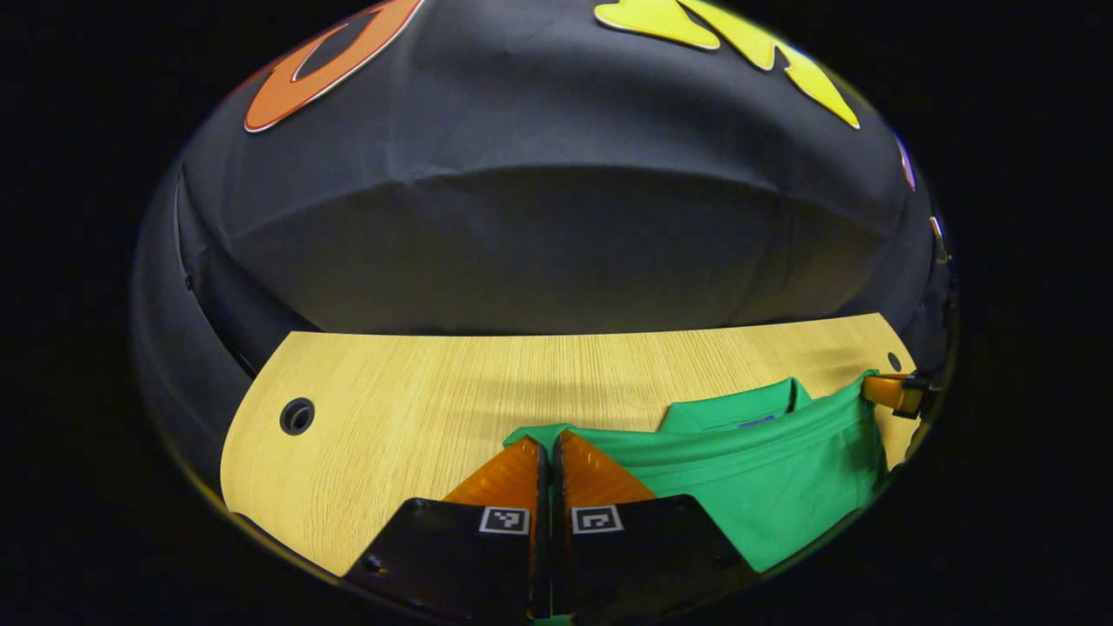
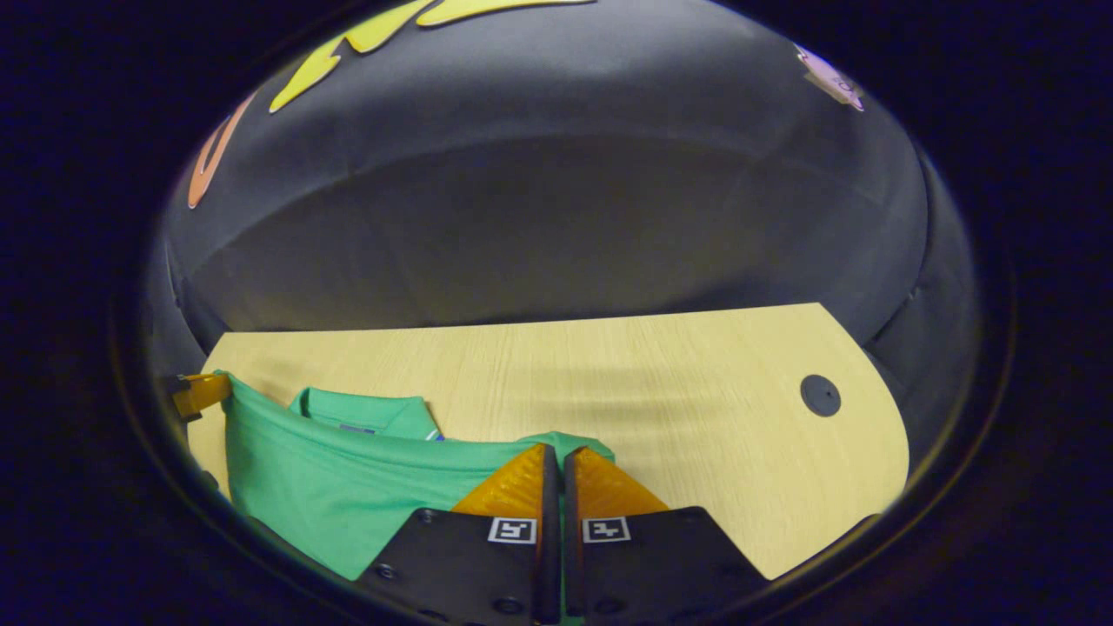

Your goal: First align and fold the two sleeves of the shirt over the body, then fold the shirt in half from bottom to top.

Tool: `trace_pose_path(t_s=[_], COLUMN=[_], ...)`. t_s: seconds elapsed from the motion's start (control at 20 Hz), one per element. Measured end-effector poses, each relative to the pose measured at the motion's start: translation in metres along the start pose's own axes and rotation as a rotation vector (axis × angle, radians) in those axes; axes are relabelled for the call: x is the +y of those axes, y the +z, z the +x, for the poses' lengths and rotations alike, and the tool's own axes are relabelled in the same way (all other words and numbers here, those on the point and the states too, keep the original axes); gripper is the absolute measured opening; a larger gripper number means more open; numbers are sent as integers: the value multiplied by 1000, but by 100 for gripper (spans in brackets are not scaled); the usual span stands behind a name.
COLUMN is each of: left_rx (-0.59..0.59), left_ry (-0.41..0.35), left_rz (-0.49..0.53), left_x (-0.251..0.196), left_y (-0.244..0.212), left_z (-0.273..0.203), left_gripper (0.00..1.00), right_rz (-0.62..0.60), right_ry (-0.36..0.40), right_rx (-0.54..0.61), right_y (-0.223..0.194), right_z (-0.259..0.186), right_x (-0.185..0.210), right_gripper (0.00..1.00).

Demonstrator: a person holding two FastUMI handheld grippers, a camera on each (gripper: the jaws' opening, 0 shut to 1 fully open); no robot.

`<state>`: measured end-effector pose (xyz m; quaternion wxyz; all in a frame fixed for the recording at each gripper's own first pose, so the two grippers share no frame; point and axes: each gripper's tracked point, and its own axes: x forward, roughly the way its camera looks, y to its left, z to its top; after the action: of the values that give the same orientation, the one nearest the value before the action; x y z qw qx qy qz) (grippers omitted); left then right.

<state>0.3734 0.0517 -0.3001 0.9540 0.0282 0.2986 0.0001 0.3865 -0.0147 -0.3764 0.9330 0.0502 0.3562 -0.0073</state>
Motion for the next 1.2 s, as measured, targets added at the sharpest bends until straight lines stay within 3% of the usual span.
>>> trace_pose_path(t_s=[0.05,0.1,0.15,0.2,0.35,0.4,0.5,0.7,1.0,1.2], left_rx=[-9,-21,-31,-34,-18,-19,-37,-105,-269,-351], left_ry=[11,32,40,31,39,45,38,33,22,8], left_rz=[6,9,3,-15,-70,-85,-112,-103,-88,-113], left_x=[2,6,8,6,10,13,14,16,11,7], left_y=[3,8,11,10,12,13,25,60,113,123], left_z=[-1,-3,-6,-9,-32,-41,-64,-126,-244,-310], left_gripper=[10,5,24,43,100,99,99,99,99,99], right_rz=[-11,-13,-17,-15,15,24,35,14,-27,-10], right_ry=[-4,6,9,5,15,15,6,-18,-16,-5], right_rx=[-5,-15,-28,-31,-31,-36,-62,-167,-333,-470], right_y=[0,4,9,15,27,31,44,85,125,139], right_z=[-3,-4,-7,-14,-45,-56,-79,-146,-290,-386], right_x=[1,1,-2,-7,-13,-13,-17,-22,-11,-6], right_gripper=[5,7,10,22,71,88,94,94,94,95])
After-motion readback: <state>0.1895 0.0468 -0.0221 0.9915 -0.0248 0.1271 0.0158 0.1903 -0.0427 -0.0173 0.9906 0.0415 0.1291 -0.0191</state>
